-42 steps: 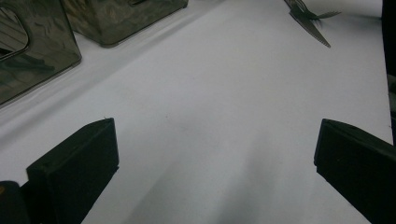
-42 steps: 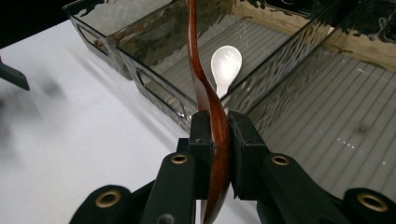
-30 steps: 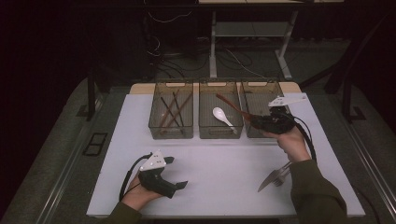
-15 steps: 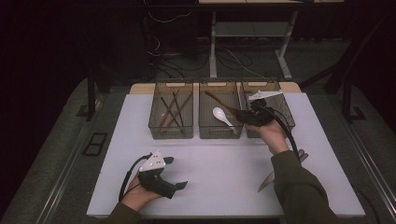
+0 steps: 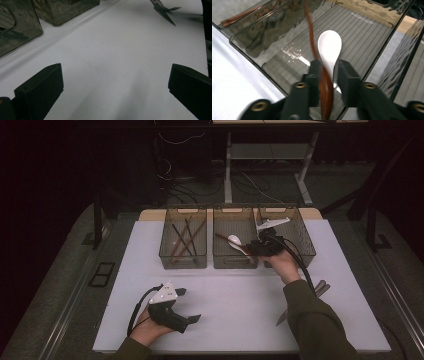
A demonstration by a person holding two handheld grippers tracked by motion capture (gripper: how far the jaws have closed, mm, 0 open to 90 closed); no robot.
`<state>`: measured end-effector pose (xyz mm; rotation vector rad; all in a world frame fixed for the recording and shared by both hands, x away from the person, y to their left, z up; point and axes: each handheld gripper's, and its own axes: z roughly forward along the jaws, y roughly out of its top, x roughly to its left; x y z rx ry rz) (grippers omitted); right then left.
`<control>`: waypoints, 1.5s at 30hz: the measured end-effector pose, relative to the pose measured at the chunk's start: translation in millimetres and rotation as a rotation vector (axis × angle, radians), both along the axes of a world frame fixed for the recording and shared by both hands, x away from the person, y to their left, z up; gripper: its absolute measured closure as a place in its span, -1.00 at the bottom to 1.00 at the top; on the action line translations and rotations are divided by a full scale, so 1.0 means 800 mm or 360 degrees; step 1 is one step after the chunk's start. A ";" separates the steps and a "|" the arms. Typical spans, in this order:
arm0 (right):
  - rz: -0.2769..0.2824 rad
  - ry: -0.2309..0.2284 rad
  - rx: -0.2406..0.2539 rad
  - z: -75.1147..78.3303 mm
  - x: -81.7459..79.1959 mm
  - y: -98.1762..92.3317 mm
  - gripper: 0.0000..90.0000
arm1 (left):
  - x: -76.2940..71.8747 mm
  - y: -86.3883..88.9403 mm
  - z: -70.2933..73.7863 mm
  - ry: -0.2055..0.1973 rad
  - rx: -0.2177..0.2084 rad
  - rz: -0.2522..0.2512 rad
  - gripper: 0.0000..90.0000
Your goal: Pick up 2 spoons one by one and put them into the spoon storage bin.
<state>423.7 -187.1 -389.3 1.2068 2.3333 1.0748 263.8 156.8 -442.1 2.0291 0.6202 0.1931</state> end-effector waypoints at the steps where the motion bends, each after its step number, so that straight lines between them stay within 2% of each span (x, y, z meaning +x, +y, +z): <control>1: 0.0010 -0.0014 0.0011 0.000 0.000 -0.001 0.48 | 0.000 0.000 0.000 -0.0001 -0.0001 0.0001 -1.00; 9: 0.0039 -0.0033 0.0105 0.005 -0.004 -0.007 0.24 | 0.000 0.000 0.000 0.0000 0.0005 -0.0001 -1.00; 13: 0.0043 -0.0040 0.0176 0.010 -0.011 -0.015 0.12 | 0.000 0.000 0.000 0.0002 0.0001 0.0001 -1.00; 17: 0.0042 -0.0077 0.0221 0.014 -0.018 -0.024 0.02 | 0.000 0.000 0.000 0.0000 0.0003 0.0002 -1.00; 19: 0.0041 -0.0072 0.0241 0.018 -0.024 -0.029 -0.04 | 0.000 0.000 0.000 0.0002 0.0004 0.0002 -1.00; 26: 0.0096 -0.0089 0.0268 0.022 -0.043 -0.044 -0.15 | 0.000 0.000 0.000 0.0004 0.0007 0.0005 -1.00; 31: 0.0123 -0.0098 0.0252 0.023 -0.057 -0.054 -0.19 | 0.000 0.000 0.000 0.0002 0.0005 0.0006 -1.00; 45: 0.0185 -0.0086 0.0272 0.023 -0.096 -0.086 -0.17 | -0.001 0.001 0.001 -0.0001 -0.0003 0.0006 -1.00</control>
